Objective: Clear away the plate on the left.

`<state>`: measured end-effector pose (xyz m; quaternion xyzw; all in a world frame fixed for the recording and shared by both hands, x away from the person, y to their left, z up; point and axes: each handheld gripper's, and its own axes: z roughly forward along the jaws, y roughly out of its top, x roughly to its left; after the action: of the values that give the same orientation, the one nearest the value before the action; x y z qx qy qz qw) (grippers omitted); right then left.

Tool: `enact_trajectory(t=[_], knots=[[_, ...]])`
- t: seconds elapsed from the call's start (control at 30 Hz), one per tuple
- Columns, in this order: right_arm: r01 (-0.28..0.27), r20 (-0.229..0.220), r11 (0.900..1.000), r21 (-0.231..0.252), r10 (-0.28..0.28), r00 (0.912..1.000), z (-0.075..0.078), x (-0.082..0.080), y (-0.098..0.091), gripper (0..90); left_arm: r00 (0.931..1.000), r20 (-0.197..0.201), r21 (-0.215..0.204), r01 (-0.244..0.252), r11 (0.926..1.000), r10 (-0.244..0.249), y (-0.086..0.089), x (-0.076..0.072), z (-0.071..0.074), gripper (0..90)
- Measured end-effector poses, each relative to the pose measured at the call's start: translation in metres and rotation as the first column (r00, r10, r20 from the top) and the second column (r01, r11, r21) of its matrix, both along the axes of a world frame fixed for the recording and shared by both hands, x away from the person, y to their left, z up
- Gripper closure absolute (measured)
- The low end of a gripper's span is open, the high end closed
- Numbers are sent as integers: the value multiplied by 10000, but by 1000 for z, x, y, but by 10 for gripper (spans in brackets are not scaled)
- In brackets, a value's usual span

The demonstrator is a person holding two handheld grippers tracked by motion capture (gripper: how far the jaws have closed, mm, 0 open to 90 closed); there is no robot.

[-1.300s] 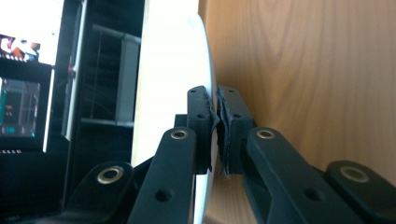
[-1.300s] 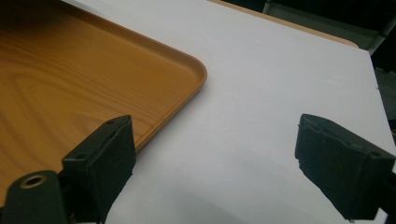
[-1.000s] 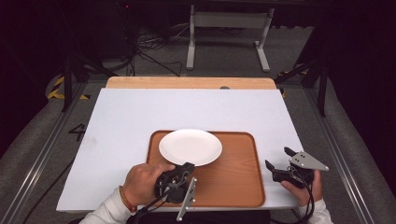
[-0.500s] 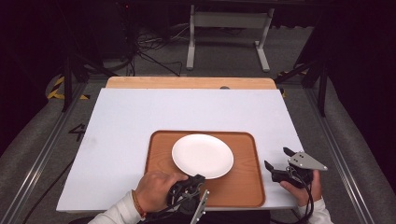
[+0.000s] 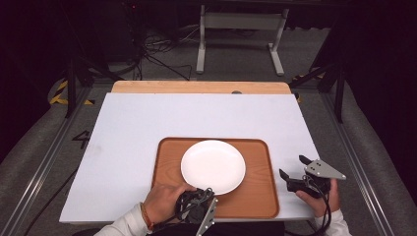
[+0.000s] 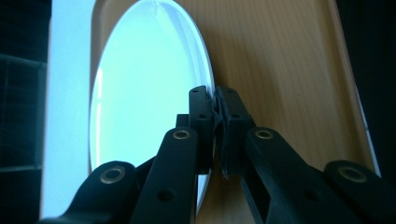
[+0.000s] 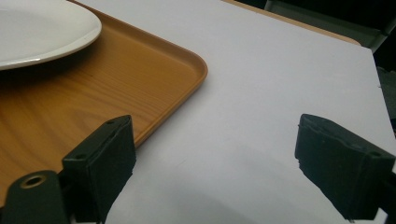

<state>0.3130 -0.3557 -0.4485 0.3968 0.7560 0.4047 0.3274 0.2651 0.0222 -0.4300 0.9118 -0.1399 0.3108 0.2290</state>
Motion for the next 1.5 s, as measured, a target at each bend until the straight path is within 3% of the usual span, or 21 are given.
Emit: enact_trajectory(t=[0.17, 0.43, 1.07, 1.37, 1.5], knots=[[-49, -17, 10000, -31, 49, 10000, 0, 0, 1, 130, 9995, -295, 247, -75, 9997, 82, 0, 4, -7, 849], [-70, 18, 10000, 5, 70, 10000, 1, 0, 1, 128, 9968, -771, -257, -223, 9994, 203, 2, 12, -11, 862], [-73, -32, 10000, 27, 73, 10000, 0, 0, 0, 128, 9918, -1242, -337, -333, 9989, 288, 5, 22, -12, 823], [-80, -18, 10000, 23, 80, 10000, 0, 0, 0, 128, 9828, -1845, -1024, -191, 9946, -1, 14, 25, -4, 788], [-79, -44, 10000, 5, 79, 10000, -1, 0, 0, 128, 9853, -1705, -1228, -302, 9920, 89, 16, 25, 1, 773]])
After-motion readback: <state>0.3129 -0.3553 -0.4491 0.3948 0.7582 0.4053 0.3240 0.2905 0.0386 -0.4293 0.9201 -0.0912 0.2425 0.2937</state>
